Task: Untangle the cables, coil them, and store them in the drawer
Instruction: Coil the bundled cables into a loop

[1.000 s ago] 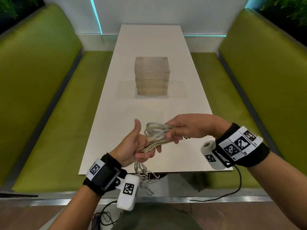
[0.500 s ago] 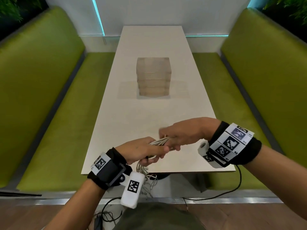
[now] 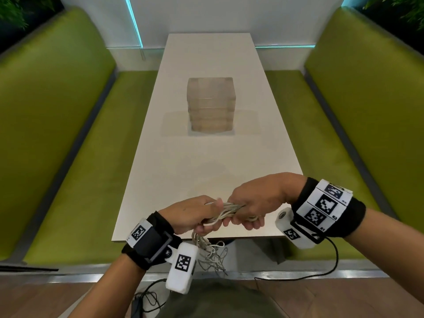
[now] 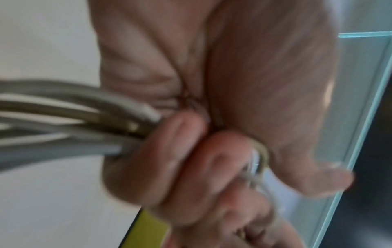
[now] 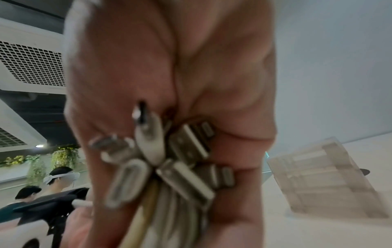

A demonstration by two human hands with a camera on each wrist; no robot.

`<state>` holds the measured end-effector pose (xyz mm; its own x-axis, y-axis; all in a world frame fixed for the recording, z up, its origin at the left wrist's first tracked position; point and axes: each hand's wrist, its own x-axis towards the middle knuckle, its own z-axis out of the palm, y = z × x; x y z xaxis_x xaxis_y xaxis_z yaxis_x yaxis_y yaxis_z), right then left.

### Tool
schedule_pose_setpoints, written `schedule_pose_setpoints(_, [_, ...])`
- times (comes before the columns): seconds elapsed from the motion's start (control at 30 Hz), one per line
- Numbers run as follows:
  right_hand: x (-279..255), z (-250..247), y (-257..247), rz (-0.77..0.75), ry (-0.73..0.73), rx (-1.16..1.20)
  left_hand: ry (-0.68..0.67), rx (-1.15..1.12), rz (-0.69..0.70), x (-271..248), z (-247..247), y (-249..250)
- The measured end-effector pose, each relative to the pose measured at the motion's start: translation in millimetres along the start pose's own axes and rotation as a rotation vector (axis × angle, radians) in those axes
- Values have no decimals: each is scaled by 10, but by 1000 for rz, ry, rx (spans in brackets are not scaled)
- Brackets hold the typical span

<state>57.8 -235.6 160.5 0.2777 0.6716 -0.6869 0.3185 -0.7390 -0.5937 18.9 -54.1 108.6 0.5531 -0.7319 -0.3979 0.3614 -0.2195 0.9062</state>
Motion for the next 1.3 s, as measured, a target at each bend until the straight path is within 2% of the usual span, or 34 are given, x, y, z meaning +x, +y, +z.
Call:
schedule_pose_setpoints(0.1, [11,-4,12,-3,-18,-76,5,-56,-139,26,-9,1])
schedule_pose_setpoints(0.17, [34,-16,14,-2,-23,-110,53,6,-151,25,18,23])
schedule_pose_setpoints(0.27, [53,-24,27,-38,-19,-74,105,120,-83,-11,87,51])
schedule_pose_setpoints(0.4, [32,-53,46,-94,-4,10,184,153,-31,-28,119,58])
schedule_pose_setpoints(0.6, [22,-48,82,-121,-23,108,41,60,65,-36,70,-6])
schedule_pose_setpoints(0.7, [-3,-47,76,-105,-20,96,59,48,68,-15,70,-10])
schedule_pose_setpoints(0.83, [-68,-156,-30,-40,83,-73,120,13,137,69,73,-73])
schedule_pose_setpoints(0.93, [-149,-292,-143,-20,156,-153,130,-134,260,79,59,-138])
schedule_pose_setpoints(1.03, [-252,-418,-182,2,233,-188,230,-212,343,43,45,-195])
schedule_pose_setpoints(1.13, [-309,-495,-200,-2,274,-211,315,-226,374,41,82,-215])
schedule_pose_setpoints(1.3, [-419,-647,-232,-17,337,-186,385,-154,415,57,118,-240])
